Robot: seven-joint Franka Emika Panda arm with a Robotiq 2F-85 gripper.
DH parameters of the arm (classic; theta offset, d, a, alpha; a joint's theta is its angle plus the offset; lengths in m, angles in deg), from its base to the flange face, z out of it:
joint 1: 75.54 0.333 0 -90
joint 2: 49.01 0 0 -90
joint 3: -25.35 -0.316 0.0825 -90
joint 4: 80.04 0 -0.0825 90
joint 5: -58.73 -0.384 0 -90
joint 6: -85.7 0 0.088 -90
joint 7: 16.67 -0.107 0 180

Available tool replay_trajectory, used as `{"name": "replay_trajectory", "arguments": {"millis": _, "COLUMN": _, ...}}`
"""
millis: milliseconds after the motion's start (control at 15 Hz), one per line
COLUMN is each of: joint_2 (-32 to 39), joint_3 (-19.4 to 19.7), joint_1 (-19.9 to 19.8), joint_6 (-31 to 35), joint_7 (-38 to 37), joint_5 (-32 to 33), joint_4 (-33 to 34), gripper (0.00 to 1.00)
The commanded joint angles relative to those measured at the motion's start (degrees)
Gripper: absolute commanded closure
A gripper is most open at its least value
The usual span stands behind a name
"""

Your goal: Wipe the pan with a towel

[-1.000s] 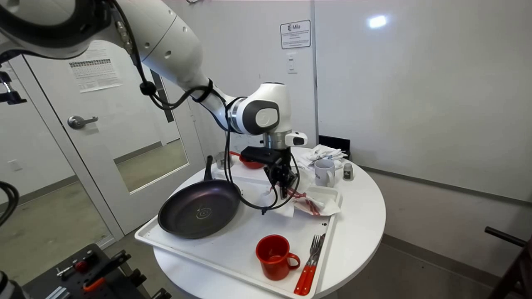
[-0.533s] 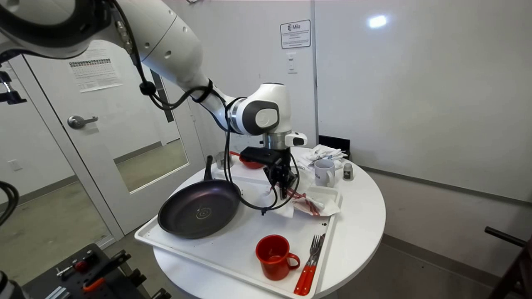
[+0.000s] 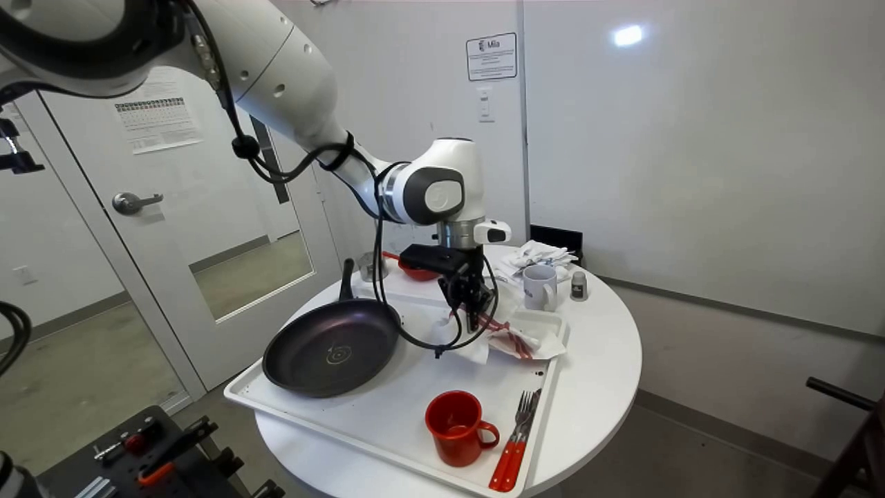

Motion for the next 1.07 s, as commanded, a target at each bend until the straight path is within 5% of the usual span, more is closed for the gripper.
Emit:
{"name": "replay_trajectory", "arguments": {"millis": 0, "joint_2": -0.94, "joint_3": 0.26, "joint_1": 0.22, "joint_6": -0.13, "joint_7": 0.16, "joint_5": 1.05, "joint_4": -0.95, "gripper": 0.75}}
{"name": "replay_trajectory", "arguments": {"millis": 133, "joint_2": -0.92, "joint_3": 0.26, "joint_1": 0.22, "joint_6": -0.14, "joint_7": 0.16, "joint_5": 1.06, "joint_4": -0.93, "gripper": 0.75}}
{"name": "replay_trajectory", "arguments": {"millis": 333, "joint_2": -0.94, "joint_3": 0.28, "joint_1": 0.23, "joint_6": -0.12, "joint_7": 0.12, "joint_5": 1.06, "joint_4": -0.96, "gripper": 0.91}}
{"name": "replay_trajectory", "arguments": {"millis": 467, "joint_2": -0.99, "joint_3": 0.30, "joint_1": 0.25, "joint_6": -0.07, "joint_7": 0.10, "joint_5": 1.09, "joint_4": -1.03, "gripper": 0.88}}
{"name": "replay_trajectory", "arguments": {"millis": 533, "joint_2": -0.99, "joint_3": 0.29, "joint_1": 0.25, "joint_6": -0.02, "joint_7": 0.13, "joint_5": 1.10, "joint_4": -1.07, "gripper": 0.97}}
{"name": "replay_trajectory", "arguments": {"millis": 1000, "joint_2": -4.18, "joint_3": 0.32, "joint_1": 1.41, "joint_6": 2.89, "joint_7": 0.17, "joint_5": 2.49, "joint_4": -4.54, "gripper": 0.97}}
